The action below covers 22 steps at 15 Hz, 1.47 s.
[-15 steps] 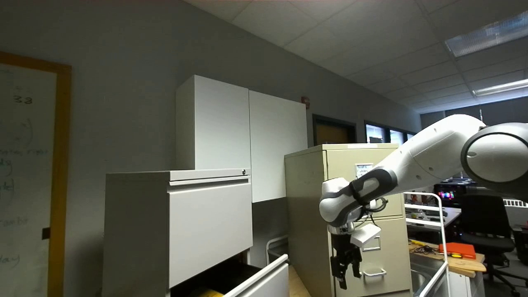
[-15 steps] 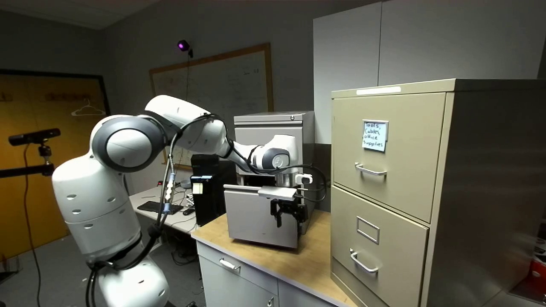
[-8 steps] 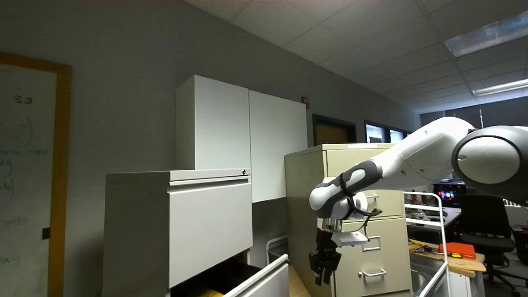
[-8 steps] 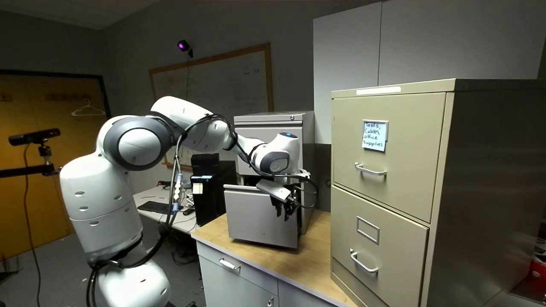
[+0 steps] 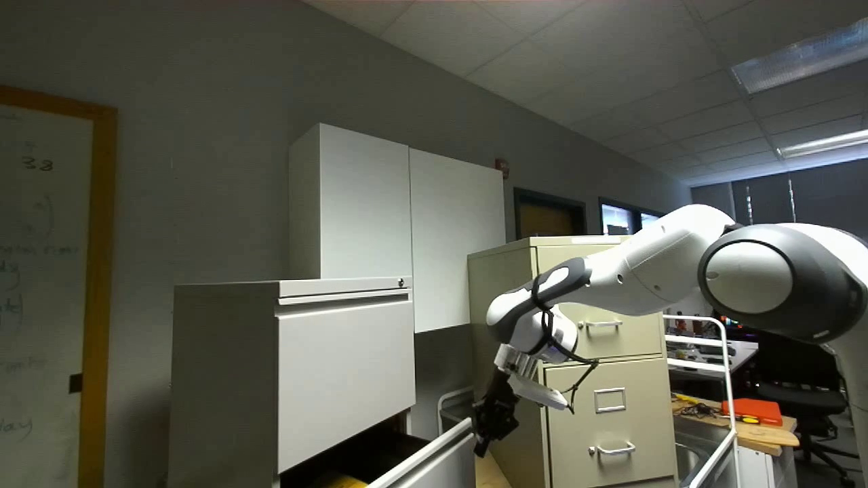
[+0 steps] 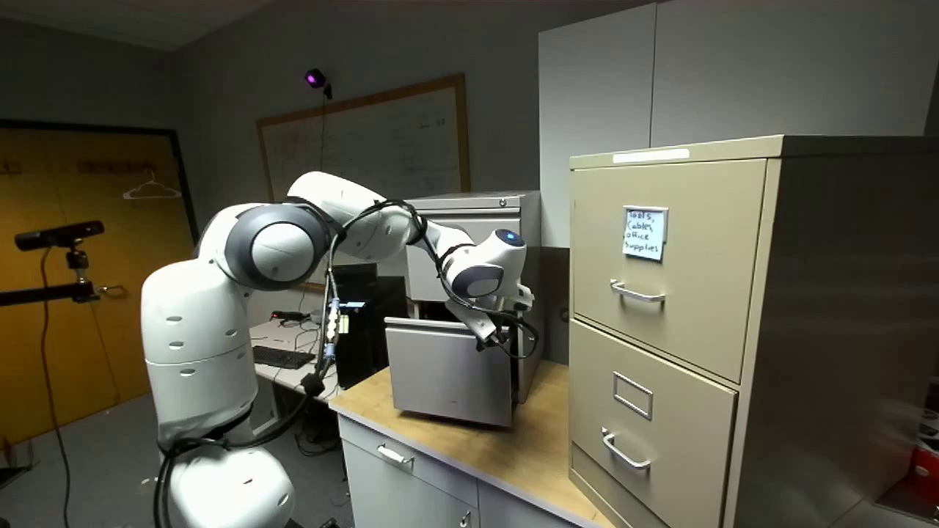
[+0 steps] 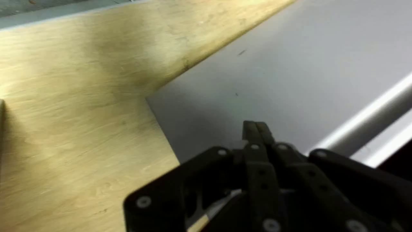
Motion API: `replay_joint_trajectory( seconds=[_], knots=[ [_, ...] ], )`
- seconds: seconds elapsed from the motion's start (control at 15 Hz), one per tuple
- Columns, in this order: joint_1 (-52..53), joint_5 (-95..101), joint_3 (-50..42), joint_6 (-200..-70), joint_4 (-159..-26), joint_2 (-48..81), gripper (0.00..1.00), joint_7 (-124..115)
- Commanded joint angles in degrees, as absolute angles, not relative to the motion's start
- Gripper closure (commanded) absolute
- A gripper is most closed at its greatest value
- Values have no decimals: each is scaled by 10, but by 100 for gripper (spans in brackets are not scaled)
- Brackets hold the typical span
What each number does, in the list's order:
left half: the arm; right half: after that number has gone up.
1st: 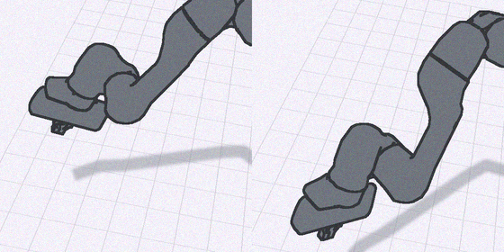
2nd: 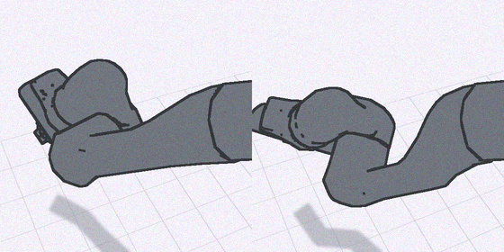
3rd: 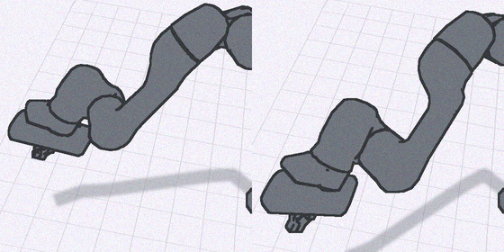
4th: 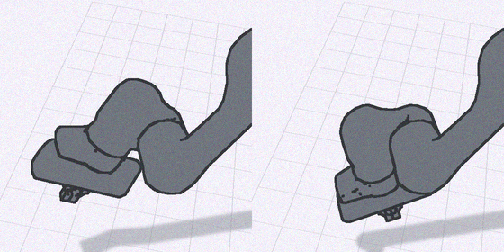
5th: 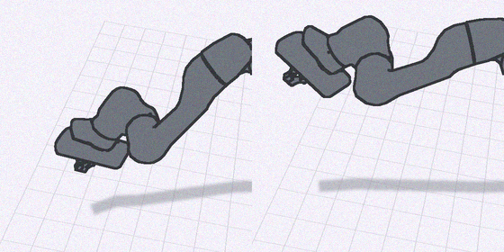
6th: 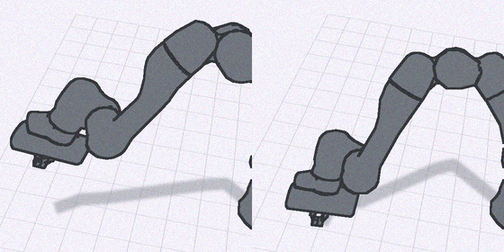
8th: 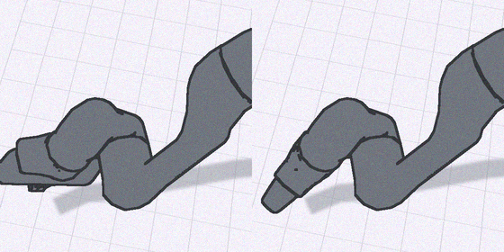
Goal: Close the bottom drawer of the file cabinet to the left
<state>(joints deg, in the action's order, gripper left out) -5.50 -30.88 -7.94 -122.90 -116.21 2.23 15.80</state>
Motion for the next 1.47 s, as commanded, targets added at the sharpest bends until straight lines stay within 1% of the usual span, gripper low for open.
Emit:
replay_joint_trajectory(
  seconds=[0.0, 0.93, 1.4],
  knots=[
    [-60, -373, -61, -1191, -1080, 70, 100, 180],
    [-79, -449, -17, -1095, -880, 221, 100, 173],
    [-89, -451, 7, -1050, -736, 309, 100, 151]
  ],
)
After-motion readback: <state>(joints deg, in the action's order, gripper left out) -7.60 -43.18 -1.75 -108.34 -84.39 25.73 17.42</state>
